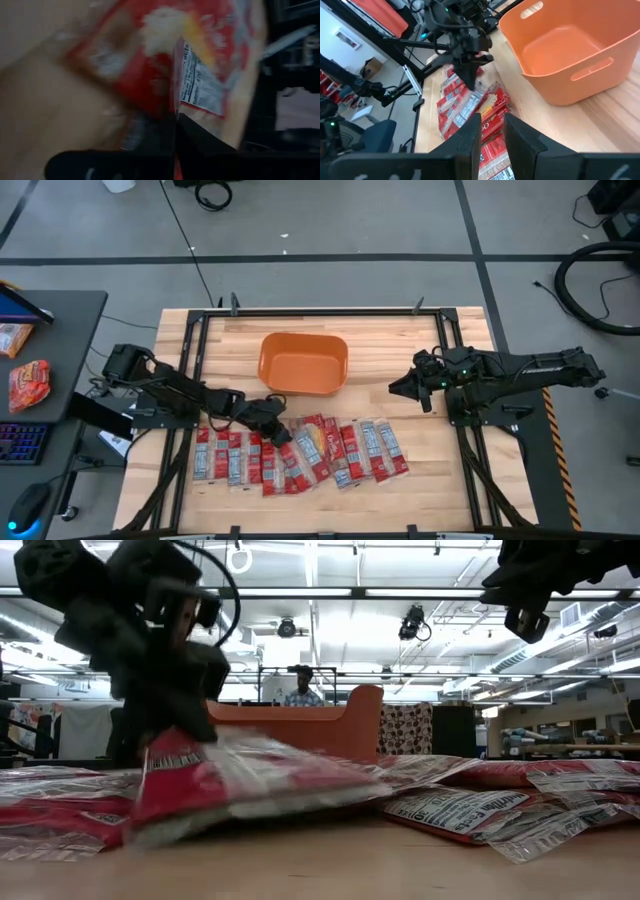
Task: Sort popcorn bags into baskets
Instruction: Put the red popcorn bag into the orange bin
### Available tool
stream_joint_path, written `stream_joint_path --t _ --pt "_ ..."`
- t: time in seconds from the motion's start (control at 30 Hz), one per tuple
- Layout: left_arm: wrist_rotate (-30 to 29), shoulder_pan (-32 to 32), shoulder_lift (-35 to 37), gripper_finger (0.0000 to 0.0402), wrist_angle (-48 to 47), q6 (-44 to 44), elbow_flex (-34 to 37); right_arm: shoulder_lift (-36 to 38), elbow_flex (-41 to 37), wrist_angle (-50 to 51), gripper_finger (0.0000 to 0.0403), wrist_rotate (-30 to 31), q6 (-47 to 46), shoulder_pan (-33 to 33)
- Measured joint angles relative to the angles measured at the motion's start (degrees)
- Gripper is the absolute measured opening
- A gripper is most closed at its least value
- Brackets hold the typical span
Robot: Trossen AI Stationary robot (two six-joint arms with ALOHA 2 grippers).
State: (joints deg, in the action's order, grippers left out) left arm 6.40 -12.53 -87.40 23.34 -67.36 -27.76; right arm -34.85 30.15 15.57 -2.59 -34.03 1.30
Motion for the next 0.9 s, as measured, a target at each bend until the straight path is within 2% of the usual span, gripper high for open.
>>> stream_joint_path --t 0.23,0.3,0.47,0.73,0.9 --pt "0.6 0.1 6.0 0.0006 -0.6 -1.0 -3.5 0.0 0.0 -0.5 0.0088 0.1 1.8 0.0" --pt "0.1 0.7 7.4 0.0006 -3.8 -0.3 -6.1 0.0 0.0 -0.8 0.0088 0.1 2.4 0.0" --pt "-1.1 3.5 9.4 0.0006 -18.8 4.3 -15.5 0.0 0.0 -2.2 0.0088 0.2 4.0 0.0" --pt "-2.7 11.9 9.6 0.0005 -48.2 12.0 -35.2 0.0 0.0 -3.5 0.0088 0.7 6.1 0.0" --pt "-5.3 17.6 9.6 0.0005 -56.4 12.3 -44.2 0.0 0.0 -3.5 0.0088 1.3 7.1 0.0"
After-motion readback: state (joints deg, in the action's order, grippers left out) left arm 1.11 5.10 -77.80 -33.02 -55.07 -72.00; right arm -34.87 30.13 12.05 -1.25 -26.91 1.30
